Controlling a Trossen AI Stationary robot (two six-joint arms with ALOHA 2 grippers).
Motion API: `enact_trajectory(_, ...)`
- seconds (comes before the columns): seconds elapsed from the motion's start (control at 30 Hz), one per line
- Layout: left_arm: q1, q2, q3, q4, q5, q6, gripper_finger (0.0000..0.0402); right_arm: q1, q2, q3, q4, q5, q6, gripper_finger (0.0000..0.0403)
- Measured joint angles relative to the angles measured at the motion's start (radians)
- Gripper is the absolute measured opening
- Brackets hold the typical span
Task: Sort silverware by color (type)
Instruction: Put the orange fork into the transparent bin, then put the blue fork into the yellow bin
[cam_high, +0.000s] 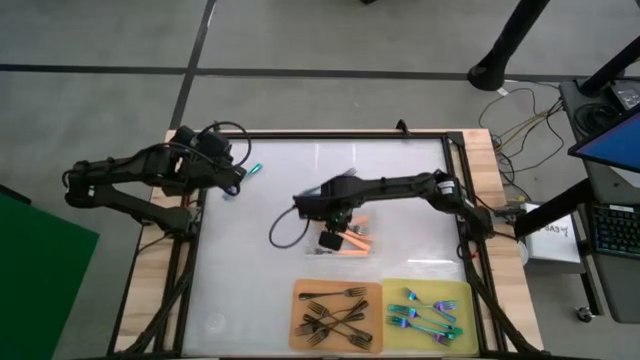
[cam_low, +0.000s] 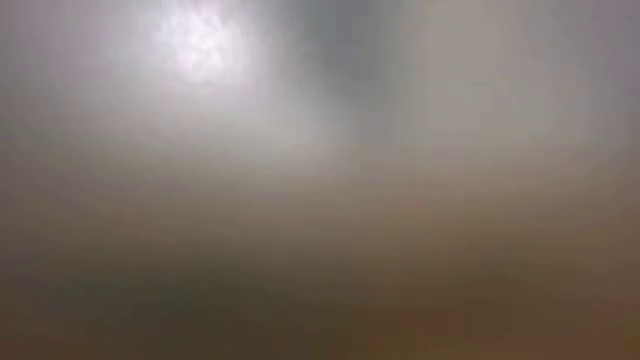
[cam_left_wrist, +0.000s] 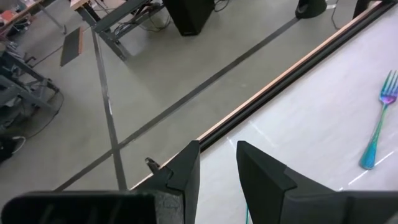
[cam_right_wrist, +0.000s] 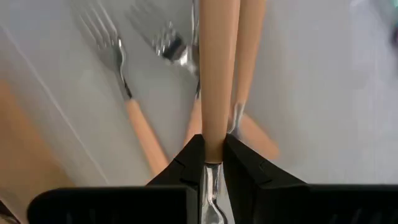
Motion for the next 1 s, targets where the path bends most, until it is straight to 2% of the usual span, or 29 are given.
enact_trajectory(0.37,0.000,-0.017,-0.012,-0.048,0.007,-0.068,0.0089,0.015,0.000,-0.129,0.039,0.003,0.043,0.0042)
enact_trajectory(0.73,0.000,-0.017,-0.012,-0.047,0.008,-0.093,0.0089,0.013,0.000,-0.132,0.056,0.003,-0.029,0.0102)
enact_trajectory(1.0,-0.001,-0.001,-0.012,-0.015,0.009,-0.141,0.0089,-0.041,0.000,-0.073,0.034,0.004,-0.152,0.0095)
